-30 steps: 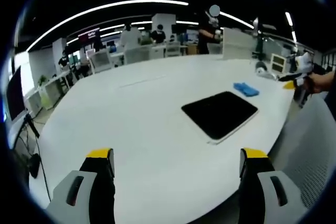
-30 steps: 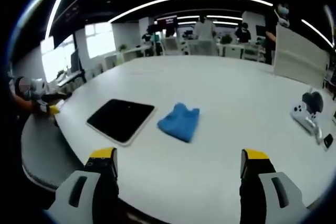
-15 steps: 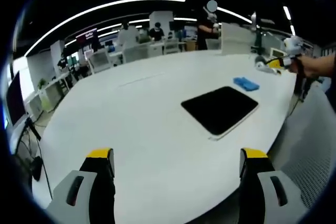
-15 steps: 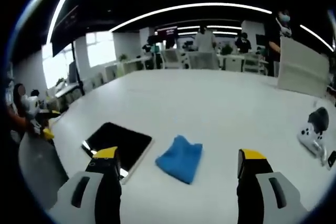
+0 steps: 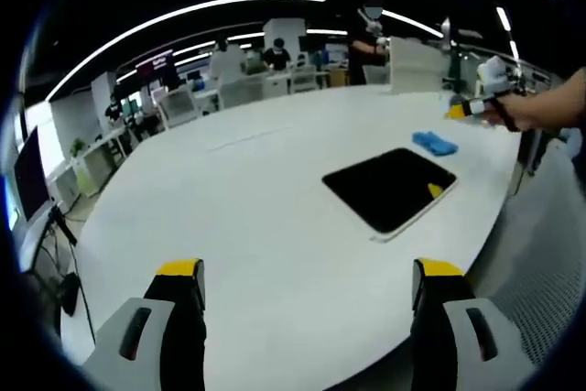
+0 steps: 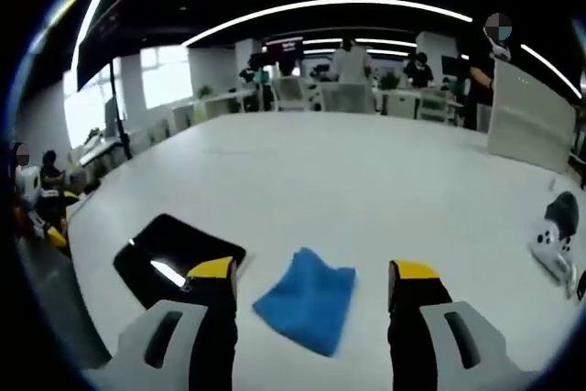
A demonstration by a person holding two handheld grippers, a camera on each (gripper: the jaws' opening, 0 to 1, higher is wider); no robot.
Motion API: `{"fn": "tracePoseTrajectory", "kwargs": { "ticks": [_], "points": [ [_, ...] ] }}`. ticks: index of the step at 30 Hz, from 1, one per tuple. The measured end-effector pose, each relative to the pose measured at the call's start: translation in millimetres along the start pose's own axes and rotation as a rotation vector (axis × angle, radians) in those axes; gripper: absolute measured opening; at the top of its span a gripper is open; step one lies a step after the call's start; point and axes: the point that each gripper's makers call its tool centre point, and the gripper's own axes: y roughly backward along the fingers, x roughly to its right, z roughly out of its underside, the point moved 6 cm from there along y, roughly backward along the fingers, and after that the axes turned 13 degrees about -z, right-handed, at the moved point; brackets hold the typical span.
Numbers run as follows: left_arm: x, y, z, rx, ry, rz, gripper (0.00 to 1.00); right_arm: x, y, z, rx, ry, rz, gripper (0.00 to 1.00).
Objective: Wipe the mirror surface with the cleaning cloth until all visible marks leave the cleaned area.
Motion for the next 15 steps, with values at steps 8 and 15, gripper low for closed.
{"fn": "tracePoseTrajectory", "kwargs": {
  "ticks": [8,15],
  "points": [
    [1.0,-3.0,2.3,-0.016,0.034,0.021,0.99,6.6,-23.7,20.2,-0.065,0.007,0.016,0.45],
    [2.0,-4.0,4.3,-0.036,0.027,0.028,0.99,12.1,-37.4,35.5,-0.107,0.003,0.038,0.30]
  ]
}}
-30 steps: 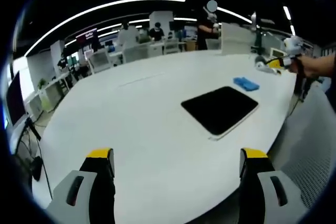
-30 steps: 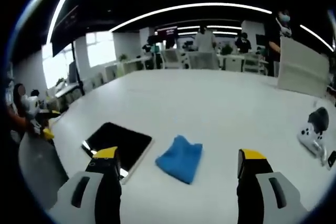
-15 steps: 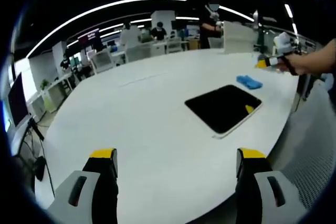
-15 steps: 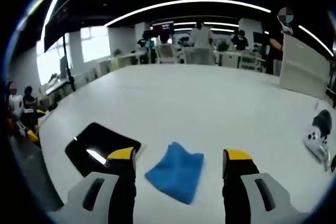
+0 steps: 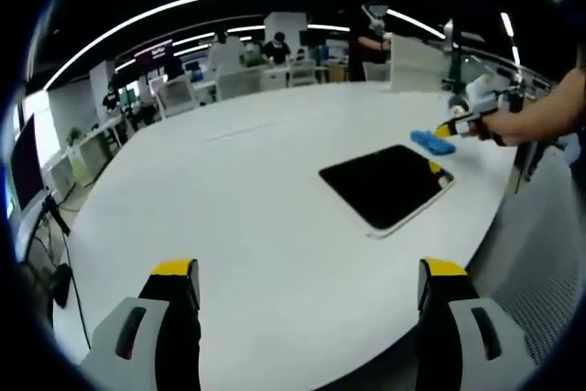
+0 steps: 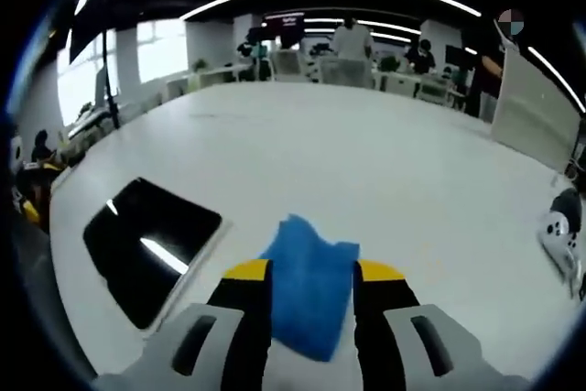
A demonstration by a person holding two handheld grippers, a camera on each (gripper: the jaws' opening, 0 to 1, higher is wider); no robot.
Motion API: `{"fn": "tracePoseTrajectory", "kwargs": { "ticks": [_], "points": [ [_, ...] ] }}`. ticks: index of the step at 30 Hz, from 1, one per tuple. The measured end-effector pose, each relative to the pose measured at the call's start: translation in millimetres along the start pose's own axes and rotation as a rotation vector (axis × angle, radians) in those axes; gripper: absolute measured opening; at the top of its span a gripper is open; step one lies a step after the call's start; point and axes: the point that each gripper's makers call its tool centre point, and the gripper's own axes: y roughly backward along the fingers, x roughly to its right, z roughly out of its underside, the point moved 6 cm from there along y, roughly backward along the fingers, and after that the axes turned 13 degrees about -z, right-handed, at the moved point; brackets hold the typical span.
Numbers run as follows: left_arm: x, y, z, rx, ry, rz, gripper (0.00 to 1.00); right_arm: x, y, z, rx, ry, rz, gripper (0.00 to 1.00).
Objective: Wipe the mirror surface with the cleaning cloth until all visible marks leave the cleaned area.
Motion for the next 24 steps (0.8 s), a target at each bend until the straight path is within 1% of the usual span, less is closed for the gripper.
{"fn": "tracePoseTrajectory", "kwargs": {
  "ticks": [3,4,7,10,12,13,14,15,16,18,20,21,23,24],
  "points": [
    [-1.1,-0.4,1.2,-0.006,-0.003,-0.003,0.99,-1.9,-1.9,-0.5,0.009,-0.009,-0.001,0.27],
    [-1.0,-0.5,1.6,-0.009,-0.006,-0.002,0.99,-0.7,-5.1,0.5,0.010,-0.006,-0.003,0.24],
    [-1.4,-1.1,2.8,-0.014,-0.012,0.000,0.99,-3.1,-9.9,0.9,0.003,0.010,-0.009,0.18],
    [-2.0,-1.3,4.1,-0.021,-0.018,-0.001,0.99,-4.6,-16.9,0.9,-0.012,0.022,-0.013,0.16],
    [-1.9,-1.4,4.4,-0.022,-0.020,0.000,0.99,-3.1,-19.8,3.5,-0.039,0.024,-0.002,0.09],
    [-2.0,-1.6,4.6,-0.022,-0.022,0.000,0.99,-2.5,-20.0,7.1,-0.063,0.007,0.006,0.02],
    [-2.2,-1.6,4.6,-0.021,-0.022,-0.001,0.99,-1.4,-19.5,11.0,-0.086,0.001,0.022,0.02],
    [-2.4,-1.5,4.4,-0.019,-0.021,-0.001,0.99,-2.7,-20.2,10.5,-0.057,0.009,0.018,0.01],
    [-2.6,-1.5,4.4,-0.018,-0.021,-0.002,0.99,-2.8,-19.5,11.0,-0.051,-0.007,0.026,0.01],
    [-3.1,-1.2,4.9,-0.022,-0.031,-0.006,0.97,-3.7,-18.6,11.0,-0.046,-0.011,0.031,0.01],
    [-3.6,-1.2,5.2,-0.023,-0.034,-0.008,0.97,-2.9,-20.0,10.5,-0.052,-0.009,0.033,0.01],
    [-2.7,-0.9,3.7,-0.015,-0.023,-0.003,0.98,-2.5,-19.9,9.7,-0.057,-0.018,0.033,0.01],
    [-3.0,-1.1,4.0,-0.015,-0.024,-0.004,0.98,-2.3,-20.6,8.5,-0.073,-0.061,0.038,0.01],
    [-2.7,-1.2,4.3,-0.017,-0.025,-0.002,0.98,-2.2,-21.2,7.3,-0.081,-0.065,0.043,0.01]
  ]
}}
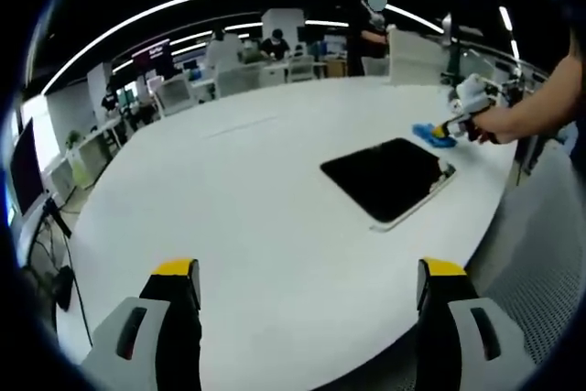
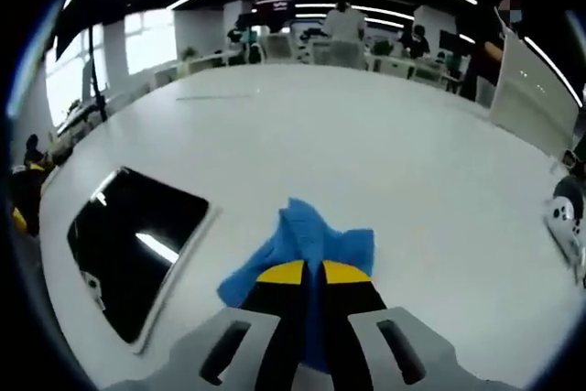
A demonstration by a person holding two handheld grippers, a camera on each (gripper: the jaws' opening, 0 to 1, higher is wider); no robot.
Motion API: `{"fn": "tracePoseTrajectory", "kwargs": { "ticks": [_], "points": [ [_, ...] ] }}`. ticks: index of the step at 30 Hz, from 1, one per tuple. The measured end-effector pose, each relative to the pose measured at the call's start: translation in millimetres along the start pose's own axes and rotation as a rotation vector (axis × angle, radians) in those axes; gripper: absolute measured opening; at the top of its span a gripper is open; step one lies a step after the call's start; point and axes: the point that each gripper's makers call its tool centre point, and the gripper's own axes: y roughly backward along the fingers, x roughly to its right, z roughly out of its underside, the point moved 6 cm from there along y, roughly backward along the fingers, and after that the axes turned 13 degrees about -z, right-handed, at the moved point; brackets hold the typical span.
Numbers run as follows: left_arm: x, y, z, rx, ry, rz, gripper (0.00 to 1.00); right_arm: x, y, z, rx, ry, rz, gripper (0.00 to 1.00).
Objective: Wipe the mirror surface with the cleaning cloth until all visible marks leave the cleaned area.
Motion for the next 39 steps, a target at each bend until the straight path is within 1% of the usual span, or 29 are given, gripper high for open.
{"fn": "tracePoseTrajectory", "kwargs": {
  "ticks": [2,3,4,6,9,11,14,19,23,28,32,35,39],
  "points": [
    [0.3,0.3,-0.8,0.006,0.002,0.001,0.99,-2.0,1.7,-0.5,0.003,-0.021,-0.003,0.01],
    [0.3,0.4,-0.9,0.008,0.004,0.002,0.98,-3.0,2.4,1.3,0.012,-0.045,-0.036,0.01],
    [0.8,0.4,-0.8,0.007,0.003,0.002,0.98,-3.6,2.6,1.9,0.013,-0.056,-0.048,0.01],
    [1.6,0.4,-0.5,0.005,-0.002,0.004,0.98,-0.3,5.4,3.8,0.010,-0.084,-0.044,0.01],
    [0.9,0.5,-0.7,0.008,-0.001,0.000,0.98,-0.2,5.9,4.8,0.007,-0.091,-0.051,0.00],
    [0.8,0.3,-0.1,0.005,-0.009,-0.001,0.98,-0.6,7.5,4.9,0.010,-0.138,-0.042,0.00],
    [1.6,0.7,-1.2,0.011,-0.004,0.004,0.99,-1.0,11.0,1.4,0.022,-0.165,-0.047,0.00],
    [2.9,0.5,-1.1,0.010,0.000,0.012,0.99,-3.1,20.5,-8.6,0.039,-0.172,-0.039,0.00],
    [2.9,1.8,-3.1,0.023,0.015,0.016,0.99,-3.1,25.5,-15.2,0.049,-0.176,-0.032,0.00],
    [3.6,1.7,-2.9,0.022,0.020,0.020,0.99,-1.9,29.8,-19.7,0.064,-0.163,-0.002,0.00],
    [3.8,1.3,-2.8,0.020,0.013,0.020,0.99,-3.6,30.2,-23.9,0.069,-0.173,-0.011,0.00],
    [3.6,1.2,-2.7,0.020,0.010,0.017,0.99,-6.2,29.9,-26.4,0.072,-0.200,-0.024,0.00],
    [3.6,0.7,-1.5,0.014,0.002,0.018,0.99,-10.9,28.3,-29.7,0.070,-0.204,-0.032,0.00]
  ]
}}
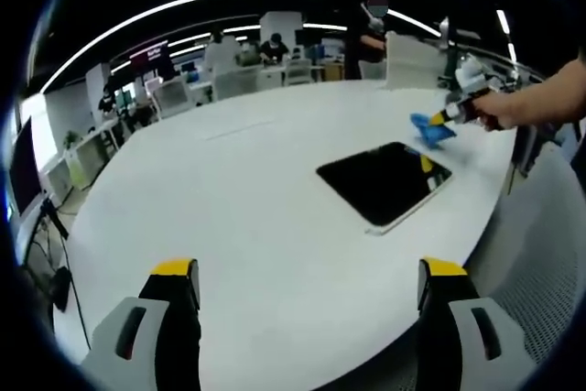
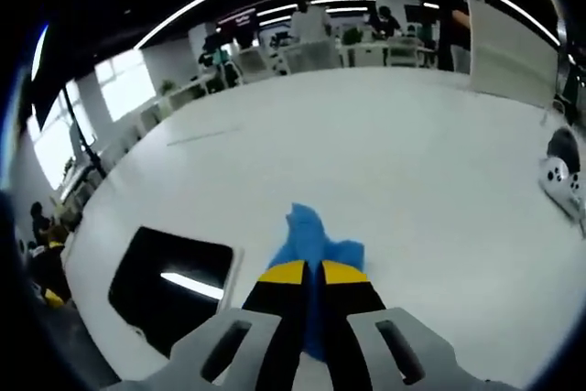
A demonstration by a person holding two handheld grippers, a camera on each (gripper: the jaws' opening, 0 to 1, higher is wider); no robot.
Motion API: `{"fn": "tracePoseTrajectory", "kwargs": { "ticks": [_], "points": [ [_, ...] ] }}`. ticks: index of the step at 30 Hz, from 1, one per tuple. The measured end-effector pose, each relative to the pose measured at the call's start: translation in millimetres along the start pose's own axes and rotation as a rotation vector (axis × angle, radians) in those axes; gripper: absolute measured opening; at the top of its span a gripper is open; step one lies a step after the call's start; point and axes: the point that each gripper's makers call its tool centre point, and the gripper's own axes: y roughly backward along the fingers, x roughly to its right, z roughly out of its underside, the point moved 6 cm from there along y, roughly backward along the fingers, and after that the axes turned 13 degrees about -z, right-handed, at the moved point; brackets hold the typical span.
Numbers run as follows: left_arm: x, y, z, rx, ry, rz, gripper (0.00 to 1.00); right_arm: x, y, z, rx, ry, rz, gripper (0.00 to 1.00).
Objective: Wipe the mirror surface with the cleaning cloth until all visible marks leave the cleaned area.
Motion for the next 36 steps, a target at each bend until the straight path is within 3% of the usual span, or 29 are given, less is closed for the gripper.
{"fn": "tracePoseTrajectory", "kwargs": {
  "ticks": [13,22,27,36],
  "points": [
    [2.1,0.1,0.9,-0.006,0.000,0.019,0.99,-27.0,-14.9,-4.1,-0.025,-0.021,-0.045,0.00],
    [3.8,0.7,0.9,-0.008,0.010,0.034,0.99,-51.1,-37.9,0.8,-0.091,-0.006,-0.061,0.00],
    [8.4,1.1,0.7,-0.005,0.001,0.068,0.99,-67.9,-47.3,5.4,-0.121,-0.002,-0.071,0.00],
    [17.2,2.5,-0.1,-0.005,-0.009,0.128,0.99,-79.4,-64.3,20.5,-0.184,0.009,-0.044,0.00]
  ]
}}
